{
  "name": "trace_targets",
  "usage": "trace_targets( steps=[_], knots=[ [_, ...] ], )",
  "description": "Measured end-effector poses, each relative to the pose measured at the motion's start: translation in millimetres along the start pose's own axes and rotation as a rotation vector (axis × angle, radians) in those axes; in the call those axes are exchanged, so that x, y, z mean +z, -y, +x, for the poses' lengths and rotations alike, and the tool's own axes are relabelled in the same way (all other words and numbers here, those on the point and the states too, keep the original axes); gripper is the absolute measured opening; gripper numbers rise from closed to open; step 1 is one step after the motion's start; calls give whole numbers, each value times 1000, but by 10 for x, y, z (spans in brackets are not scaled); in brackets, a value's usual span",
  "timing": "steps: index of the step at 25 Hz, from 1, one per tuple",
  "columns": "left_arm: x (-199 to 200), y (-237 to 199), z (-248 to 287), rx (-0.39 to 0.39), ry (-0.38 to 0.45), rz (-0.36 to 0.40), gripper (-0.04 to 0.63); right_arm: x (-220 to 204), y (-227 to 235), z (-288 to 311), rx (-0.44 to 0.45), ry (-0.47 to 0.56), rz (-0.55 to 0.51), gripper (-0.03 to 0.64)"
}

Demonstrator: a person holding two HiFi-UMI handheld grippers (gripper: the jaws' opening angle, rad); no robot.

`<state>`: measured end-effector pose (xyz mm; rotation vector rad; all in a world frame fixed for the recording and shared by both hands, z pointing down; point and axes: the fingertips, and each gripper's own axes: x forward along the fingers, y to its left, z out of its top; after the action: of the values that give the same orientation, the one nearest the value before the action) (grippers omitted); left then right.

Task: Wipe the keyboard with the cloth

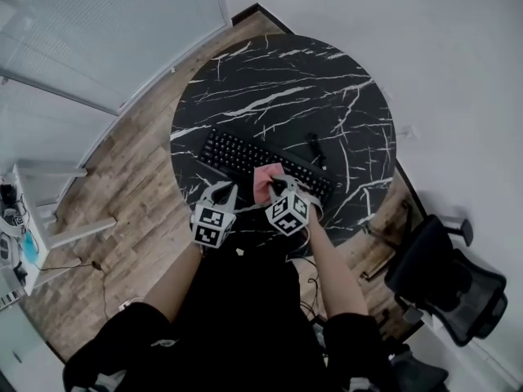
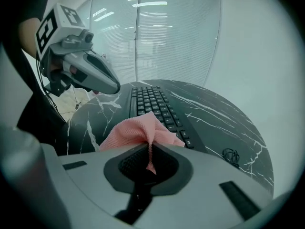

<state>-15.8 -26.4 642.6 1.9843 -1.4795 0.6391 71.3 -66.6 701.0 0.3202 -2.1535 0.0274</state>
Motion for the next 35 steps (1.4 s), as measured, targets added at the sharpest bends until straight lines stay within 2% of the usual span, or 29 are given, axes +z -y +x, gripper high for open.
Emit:
trace_targets(
  steps=[9, 16, 20, 24, 28, 31, 35],
  knots=[
    [-88, -43, -40, 27, -2, -30, -2, 121, -344, 89, 74, 34, -7, 0],
    [-51, -75, -37, 30, 7, -32, -2, 180, -295, 62, 73, 63, 44, 0],
    [28, -89, 5, 17, 16, -29, -2, 245, -90, -80, 34, 106, 77, 0],
    [166, -144, 67, 3, 29, -24, -2, 353, 298, -298, -51, 126, 59, 0],
    [307, -183, 152, -22, 50, -20, -2, 411, 694, -461, -123, 142, 92, 0],
    [396, -246, 208, -35, 61, -24, -2, 457, 874, -488, -147, 112, 99, 0],
    [482, -319, 250, -57, 69, -19, -2, 518, 954, -344, -134, 51, 105, 0]
  ],
)
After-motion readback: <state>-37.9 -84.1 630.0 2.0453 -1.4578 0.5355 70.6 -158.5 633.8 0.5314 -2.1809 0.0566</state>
